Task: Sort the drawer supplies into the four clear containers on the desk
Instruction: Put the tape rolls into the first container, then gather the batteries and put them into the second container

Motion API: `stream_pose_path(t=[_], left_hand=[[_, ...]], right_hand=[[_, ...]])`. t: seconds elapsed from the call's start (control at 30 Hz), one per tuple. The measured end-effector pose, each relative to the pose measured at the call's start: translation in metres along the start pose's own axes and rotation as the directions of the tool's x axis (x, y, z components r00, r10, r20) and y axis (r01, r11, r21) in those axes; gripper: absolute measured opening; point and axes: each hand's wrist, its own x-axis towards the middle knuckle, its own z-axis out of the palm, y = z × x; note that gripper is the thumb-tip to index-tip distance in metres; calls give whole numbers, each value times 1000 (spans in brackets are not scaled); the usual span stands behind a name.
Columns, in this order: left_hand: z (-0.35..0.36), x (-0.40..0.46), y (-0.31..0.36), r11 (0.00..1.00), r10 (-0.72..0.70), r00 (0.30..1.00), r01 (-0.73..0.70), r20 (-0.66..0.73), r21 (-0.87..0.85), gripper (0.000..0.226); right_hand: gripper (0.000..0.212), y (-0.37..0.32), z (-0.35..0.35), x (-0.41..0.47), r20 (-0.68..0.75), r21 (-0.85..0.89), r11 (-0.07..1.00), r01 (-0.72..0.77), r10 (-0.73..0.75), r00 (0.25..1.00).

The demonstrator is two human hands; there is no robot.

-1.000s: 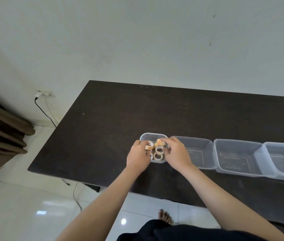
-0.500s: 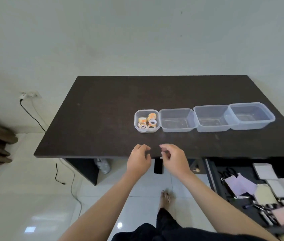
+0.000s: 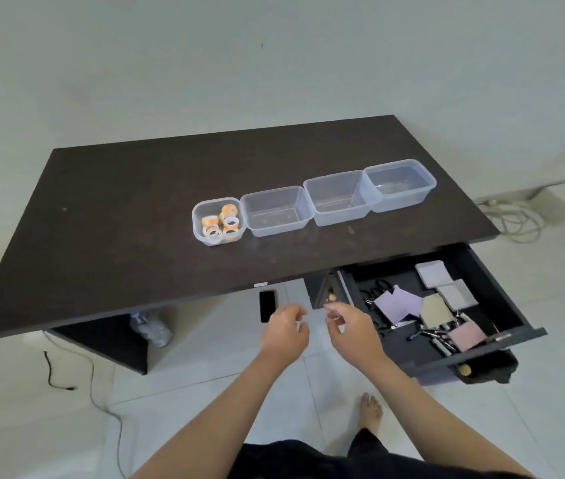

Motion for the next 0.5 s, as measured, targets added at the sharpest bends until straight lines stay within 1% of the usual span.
stream_pose_path(t=[0.13,0.23,0.33,0.4,0.5], left_hand=[[41,13,35,999,38,997,-39,66,21,26],[75,29,66,998,52,993,-54,108,17,26],[115,43,96,1000,28,992,-29,121,8,22],[143,52,112,1000,7,987,-12,160,29,20],[183,65,128,998,-22,979,10,203,63,26]], right_hand=[[26,43,-38,-5,-29,8,996,-88,88,996],[26,83,-70,-3,-32,-21,992,-123,122,992],[26,123,-104,4,-18,-41,984,-171,170,985],[27,150,-124,11,-8,-57,975,-214,214,977],[28,189,-147,22,34,-66,965,-256,258,966]])
